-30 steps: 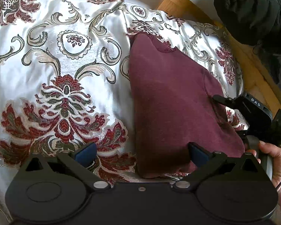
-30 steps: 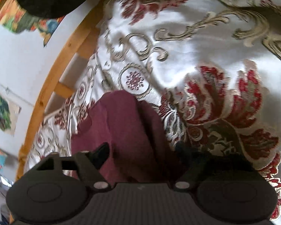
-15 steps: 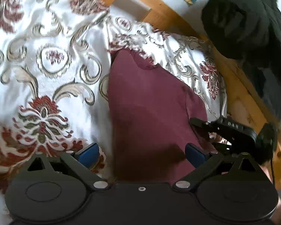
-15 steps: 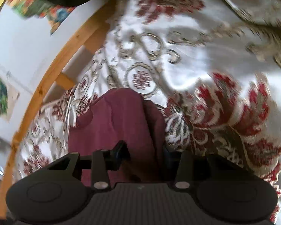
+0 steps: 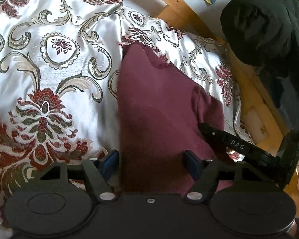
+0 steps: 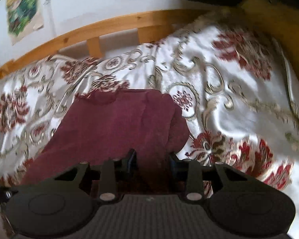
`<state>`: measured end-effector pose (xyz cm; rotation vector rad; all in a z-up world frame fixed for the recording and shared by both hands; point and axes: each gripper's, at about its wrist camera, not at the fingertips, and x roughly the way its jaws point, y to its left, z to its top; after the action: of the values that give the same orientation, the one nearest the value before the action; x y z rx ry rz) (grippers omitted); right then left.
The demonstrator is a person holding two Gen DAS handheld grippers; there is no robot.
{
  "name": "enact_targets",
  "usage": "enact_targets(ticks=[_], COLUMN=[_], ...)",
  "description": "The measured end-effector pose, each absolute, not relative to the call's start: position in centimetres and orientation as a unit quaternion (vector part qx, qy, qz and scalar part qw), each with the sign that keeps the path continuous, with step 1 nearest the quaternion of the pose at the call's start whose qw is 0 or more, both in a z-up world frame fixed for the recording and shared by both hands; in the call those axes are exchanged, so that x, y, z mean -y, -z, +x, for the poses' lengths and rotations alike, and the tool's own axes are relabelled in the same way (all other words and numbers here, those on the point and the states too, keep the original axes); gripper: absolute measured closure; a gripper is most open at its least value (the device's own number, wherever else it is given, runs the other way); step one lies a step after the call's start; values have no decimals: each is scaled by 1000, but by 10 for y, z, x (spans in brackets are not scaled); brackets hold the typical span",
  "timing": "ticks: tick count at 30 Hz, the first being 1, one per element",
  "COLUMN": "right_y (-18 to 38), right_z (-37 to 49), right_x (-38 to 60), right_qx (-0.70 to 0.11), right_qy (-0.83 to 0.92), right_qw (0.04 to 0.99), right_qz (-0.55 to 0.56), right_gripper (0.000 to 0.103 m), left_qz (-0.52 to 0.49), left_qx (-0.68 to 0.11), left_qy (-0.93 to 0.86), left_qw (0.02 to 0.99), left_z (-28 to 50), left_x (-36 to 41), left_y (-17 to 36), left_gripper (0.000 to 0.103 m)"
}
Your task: Fold small clothes
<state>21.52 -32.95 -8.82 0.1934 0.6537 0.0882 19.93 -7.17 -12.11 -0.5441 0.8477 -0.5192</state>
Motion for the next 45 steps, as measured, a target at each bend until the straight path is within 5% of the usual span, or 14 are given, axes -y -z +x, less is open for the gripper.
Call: enact_targets(ticks=[5, 7, 9, 11, 13, 18, 32, 38, 45], right_y=[100, 108, 115, 118, 118, 97, 21, 14, 53], right_z=[222, 225, 226, 227, 227, 221, 199, 230, 277], right_x=[362, 376, 385, 391, 391, 371, 294, 268, 247], right_qx=[-346, -357, -357, -354, -351, -312, -72, -27, -115], right_qy=[-39, -39, -42, -42, -44, -56, -121, -132, -140], right_qw=[911, 892, 878, 871, 873, 911, 985, 989, 982], right_qz=[222, 274, 318, 338, 336, 263, 100, 58, 48], right_gripper=[45, 31, 30, 32, 55, 78, 81, 81, 81], left_qz=[-257, -260, -259, -256, -253, -233, -151, -105, -164], left_qx=[-398, -397, -395, -393, -389, -357, -179, -95, -224], left_qy=[250, 252, 254, 257, 262, 278, 256, 213, 163], left_qw=[844, 843, 844, 845, 846, 861, 938, 967, 947], left_z=[198, 198, 198, 197, 196, 191, 186, 201, 236], left_x=[72, 71, 72, 72, 72, 72, 54, 47, 34], left_y=[121, 121, 121, 120, 119, 104, 38, 36, 82], left_gripper=[37, 39, 41, 44, 49, 61, 63, 63, 63])
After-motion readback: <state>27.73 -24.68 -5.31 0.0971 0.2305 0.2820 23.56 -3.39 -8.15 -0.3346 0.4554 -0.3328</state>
